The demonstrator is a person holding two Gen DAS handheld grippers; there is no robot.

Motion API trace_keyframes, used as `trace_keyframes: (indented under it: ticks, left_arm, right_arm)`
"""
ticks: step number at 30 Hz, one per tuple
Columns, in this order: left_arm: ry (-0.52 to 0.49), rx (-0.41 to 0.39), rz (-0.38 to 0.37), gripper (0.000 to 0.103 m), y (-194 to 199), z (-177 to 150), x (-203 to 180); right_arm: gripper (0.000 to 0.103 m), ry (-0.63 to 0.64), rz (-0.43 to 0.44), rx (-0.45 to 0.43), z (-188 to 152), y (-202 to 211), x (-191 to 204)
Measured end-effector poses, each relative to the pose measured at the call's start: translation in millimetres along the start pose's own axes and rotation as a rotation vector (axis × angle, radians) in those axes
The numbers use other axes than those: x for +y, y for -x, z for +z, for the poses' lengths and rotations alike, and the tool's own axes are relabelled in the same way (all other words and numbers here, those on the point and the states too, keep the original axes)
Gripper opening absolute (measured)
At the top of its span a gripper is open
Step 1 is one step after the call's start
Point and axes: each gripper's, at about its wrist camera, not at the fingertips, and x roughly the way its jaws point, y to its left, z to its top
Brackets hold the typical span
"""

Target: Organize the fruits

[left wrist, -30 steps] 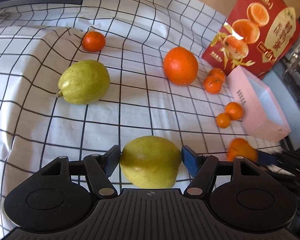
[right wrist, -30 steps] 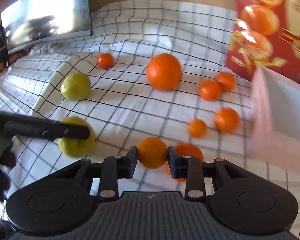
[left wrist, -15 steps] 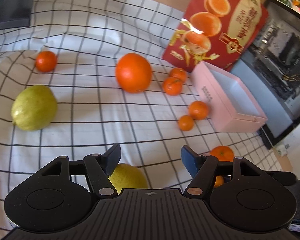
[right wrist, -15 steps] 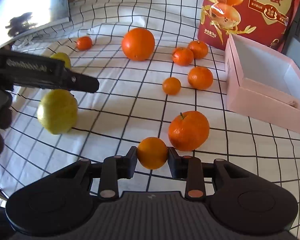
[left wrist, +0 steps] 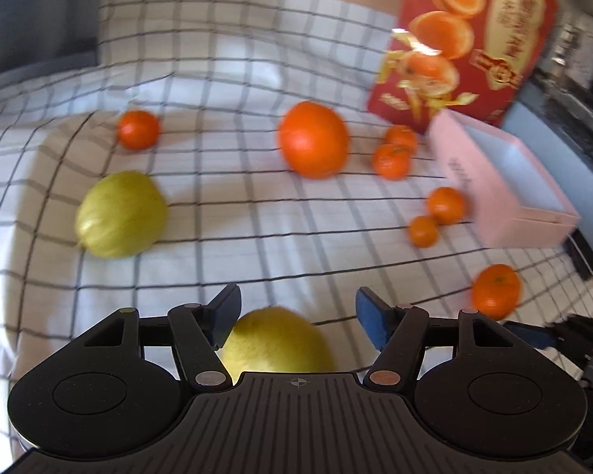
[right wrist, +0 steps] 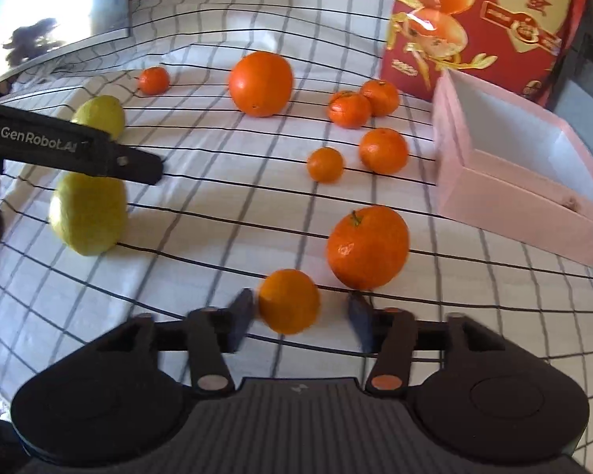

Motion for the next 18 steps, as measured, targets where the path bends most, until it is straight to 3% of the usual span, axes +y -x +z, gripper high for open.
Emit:
trace_keyframes:
  ticks: [7, 18]
  left_arm:
    - [0.050, 0.035, 0.035, 0.069, -5, -3, 16]
    - [0.056, 0.047, 0.013, 0.067, -8, -3, 16]
  right_arm:
    - [0.070, -0.055, 0.008, -0.010, -9, 2, -11]
    - [0.079, -0.059, 0.005, -0.020, -15, 4, -13]
